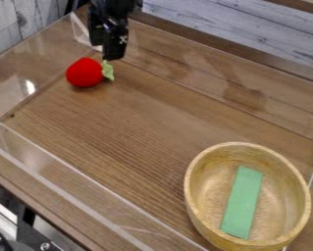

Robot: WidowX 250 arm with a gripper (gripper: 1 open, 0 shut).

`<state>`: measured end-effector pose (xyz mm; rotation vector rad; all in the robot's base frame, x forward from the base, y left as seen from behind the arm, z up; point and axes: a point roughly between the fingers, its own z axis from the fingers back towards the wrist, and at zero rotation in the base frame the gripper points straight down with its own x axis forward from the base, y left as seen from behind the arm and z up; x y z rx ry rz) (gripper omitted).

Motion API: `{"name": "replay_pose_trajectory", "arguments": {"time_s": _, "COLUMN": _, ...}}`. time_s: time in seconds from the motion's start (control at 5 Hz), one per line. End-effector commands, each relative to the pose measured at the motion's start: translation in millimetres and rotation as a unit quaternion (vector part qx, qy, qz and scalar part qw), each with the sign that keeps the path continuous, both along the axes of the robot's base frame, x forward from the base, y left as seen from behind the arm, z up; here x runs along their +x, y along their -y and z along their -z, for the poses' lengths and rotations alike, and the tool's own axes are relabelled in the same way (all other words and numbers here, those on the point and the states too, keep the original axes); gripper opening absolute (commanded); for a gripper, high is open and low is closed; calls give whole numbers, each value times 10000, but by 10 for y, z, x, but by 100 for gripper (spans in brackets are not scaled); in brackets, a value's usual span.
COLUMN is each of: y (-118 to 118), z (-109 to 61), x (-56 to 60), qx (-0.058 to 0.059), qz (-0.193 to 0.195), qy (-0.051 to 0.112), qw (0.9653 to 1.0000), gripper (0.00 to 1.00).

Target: Move the red object to the right side of the table

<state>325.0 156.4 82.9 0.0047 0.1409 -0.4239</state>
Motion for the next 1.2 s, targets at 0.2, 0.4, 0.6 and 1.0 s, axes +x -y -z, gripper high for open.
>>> {"name": "replay_pose_trajectory", "arguments": {"time_s": 0.2, "y": -369, "z": -120, "x": 112, "qx": 170, "qz": 199, "qy": 113, "qw": 9996, "gripper": 100}}
{"name": "replay_pose_trajectory", "arguments": {"time_s": 0.4, "y": -503, "z": -18, "x": 151, "qx": 153, "qz": 133, "qy": 28, "qw": 9998, "gripper": 100}}
{"name": "replay_pose_trajectory", "arguments": {"time_s": 0.6, "y": -339, "z": 50, "x": 75, "qx": 123, "qz": -298, "qy": -49, "qw": 9995, "gripper": 100}}
{"name": "replay_pose_trajectory", "arguments": {"time_s": 1.0, "y": -210, "z": 105, "x": 16, "qx": 59, "qz": -805, "qy": -2, "qw": 9967, "gripper": 100}}
